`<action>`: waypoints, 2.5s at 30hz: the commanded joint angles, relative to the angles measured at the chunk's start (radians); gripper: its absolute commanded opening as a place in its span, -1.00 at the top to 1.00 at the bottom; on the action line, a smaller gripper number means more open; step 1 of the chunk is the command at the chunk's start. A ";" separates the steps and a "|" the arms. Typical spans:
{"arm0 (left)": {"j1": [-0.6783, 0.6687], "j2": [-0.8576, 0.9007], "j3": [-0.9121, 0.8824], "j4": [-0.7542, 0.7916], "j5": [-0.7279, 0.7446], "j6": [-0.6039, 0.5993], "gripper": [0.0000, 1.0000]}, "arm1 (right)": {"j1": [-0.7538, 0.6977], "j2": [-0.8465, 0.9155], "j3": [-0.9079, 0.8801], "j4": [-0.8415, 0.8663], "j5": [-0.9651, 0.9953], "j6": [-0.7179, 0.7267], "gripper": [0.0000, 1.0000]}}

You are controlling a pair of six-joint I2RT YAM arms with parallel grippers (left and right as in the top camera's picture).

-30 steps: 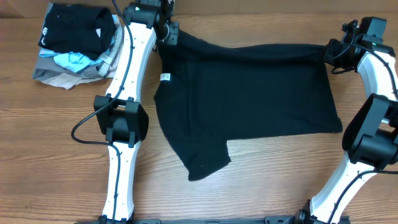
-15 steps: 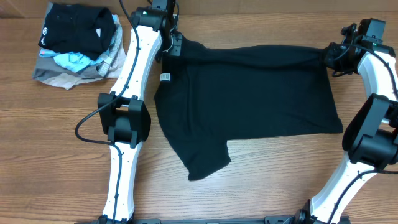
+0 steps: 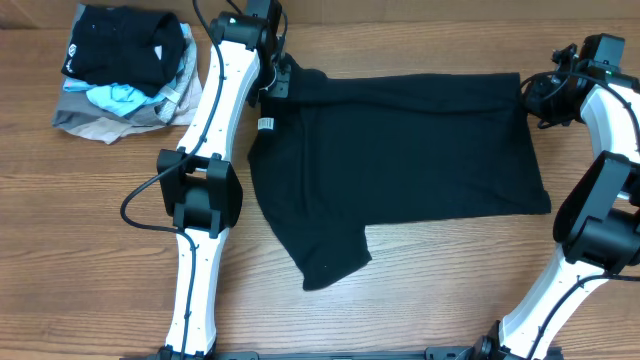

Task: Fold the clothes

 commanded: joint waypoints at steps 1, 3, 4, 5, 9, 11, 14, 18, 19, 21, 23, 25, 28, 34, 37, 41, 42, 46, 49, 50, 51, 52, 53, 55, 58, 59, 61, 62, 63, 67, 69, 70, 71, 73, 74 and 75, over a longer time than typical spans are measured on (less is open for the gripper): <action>0.001 0.010 -0.010 0.009 -0.003 -0.010 0.86 | 0.002 0.002 0.013 0.006 -0.018 -0.003 0.47; 0.001 0.010 -0.010 0.008 -0.003 -0.010 0.87 | 0.002 0.009 0.013 0.008 -0.008 -0.003 0.45; 0.001 0.010 -0.010 0.008 -0.002 -0.010 0.88 | 0.002 0.015 0.013 0.008 0.006 -0.002 0.45; 0.001 0.010 -0.010 0.009 -0.003 -0.010 0.88 | 0.002 0.021 0.013 0.008 0.014 -0.002 0.44; 0.001 0.010 -0.010 0.010 -0.003 -0.010 0.88 | 0.002 0.063 0.013 0.014 0.027 -0.003 0.44; 0.001 0.010 -0.010 0.010 -0.003 -0.010 0.89 | 0.002 0.076 0.013 0.026 0.027 -0.002 0.44; 0.001 0.010 -0.010 0.012 -0.003 -0.010 0.89 | 0.002 0.092 0.013 0.044 0.031 -0.002 0.42; 0.005 0.010 -0.010 0.014 -0.003 -0.010 0.89 | 0.002 0.118 0.013 0.059 0.087 -0.003 0.32; 0.005 0.010 -0.010 0.014 -0.003 -0.010 0.90 | 0.002 0.120 0.013 0.063 0.093 -0.003 0.31; 0.005 0.010 -0.010 0.014 -0.003 -0.010 0.90 | 0.002 0.120 0.013 0.074 0.107 -0.003 0.28; 0.005 0.010 -0.010 0.019 -0.003 -0.010 0.90 | 0.002 0.120 0.013 0.086 0.114 -0.003 0.23; 0.005 0.010 -0.010 0.024 -0.003 -0.010 0.89 | 0.002 0.120 0.013 0.093 0.126 -0.003 0.21; 0.005 0.010 -0.010 0.029 -0.003 -0.010 0.90 | 0.002 0.120 0.013 0.095 0.128 -0.003 0.21; 0.005 0.010 -0.010 0.034 -0.003 -0.010 0.90 | 0.004 0.122 0.013 0.086 0.095 -0.003 0.30; 0.005 0.010 -0.010 0.033 -0.003 -0.010 0.91 | 0.005 0.130 0.013 0.085 0.065 -0.003 0.35; 0.005 0.010 -0.010 0.032 -0.003 -0.010 0.91 | 0.005 0.133 0.013 0.077 0.055 -0.002 0.57; 0.005 0.010 -0.010 0.033 -0.003 -0.010 0.92 | 0.005 0.133 0.013 0.077 0.053 -0.003 0.67; 0.005 0.010 -0.008 0.041 -0.003 -0.013 0.92 | 0.005 0.131 0.019 0.076 0.027 -0.002 0.92; 0.008 0.003 0.014 0.043 -0.003 -0.013 0.92 | 0.004 0.117 0.068 0.040 0.011 -0.001 0.92; 0.017 -0.005 0.053 0.034 -0.003 -0.013 0.92 | 0.004 0.097 0.116 -0.002 0.011 -0.002 0.92; 0.022 -0.011 0.082 0.026 -0.003 -0.014 0.92 | 0.004 0.080 0.153 -0.035 0.011 -0.002 0.92; 0.026 -0.017 0.111 0.015 -0.003 -0.014 0.92 | 0.004 0.063 0.187 -0.066 0.011 -0.002 0.92; 0.032 -0.027 0.144 0.003 -0.003 -0.014 0.92 | 0.004 0.040 0.230 -0.105 0.011 -0.001 0.92; 0.043 -0.051 0.215 -0.024 -0.003 -0.014 0.92 | 0.004 -0.006 0.318 -0.187 0.011 0.001 0.92; 0.052 -0.095 0.327 -0.066 -0.003 -0.013 0.92 | 0.004 -0.069 0.452 -0.313 0.011 0.001 0.92; 0.054 -0.109 0.352 -0.073 -0.003 -0.013 0.92 | 0.004 -0.087 0.494 -0.353 0.011 0.002 0.92; 0.055 -0.175 0.432 -0.090 -0.003 -0.012 0.92 | 0.004 -0.144 0.626 -0.478 0.011 0.002 0.92; 0.055 -0.201 0.449 -0.090 -0.003 -0.012 0.92 | 0.004 -0.163 0.667 -0.514 0.011 0.002 0.92; 0.056 -0.227 0.462 -0.090 -0.003 -0.012 0.92 | 0.004 -0.185 0.708 -0.550 0.011 0.002 0.92; 0.057 -0.355 0.484 -0.080 -0.007 -0.009 0.92 | -0.002 -0.271 0.834 -0.657 0.012 0.001 0.92; 0.058 -0.418 0.484 -0.075 -0.007 -0.008 0.92 | -0.011 -0.318 0.891 -0.702 0.012 0.001 0.92; 0.058 -0.452 0.484 -0.073 -0.006 0.000 0.92 | -0.017 -0.340 0.916 -0.721 0.011 0.001 0.93; 0.058 -0.483 0.484 -0.072 -0.010 0.003 0.92 | -0.024 -0.362 0.938 -0.736 0.011 0.002 0.93; 0.058 -0.545 0.484 -0.069 -0.012 0.017 0.92 | -0.040 -0.409 0.978 -0.760 0.011 0.002 0.92; 0.058 -0.576 0.484 -0.067 -0.018 0.017 0.92 | -0.044 -0.436 0.990 -0.766 0.011 0.002 0.92; 0.058 -0.592 0.484 -0.066 -0.023 0.017 0.92 | -0.048 -0.454 0.992 -0.766 0.011 0.002 0.92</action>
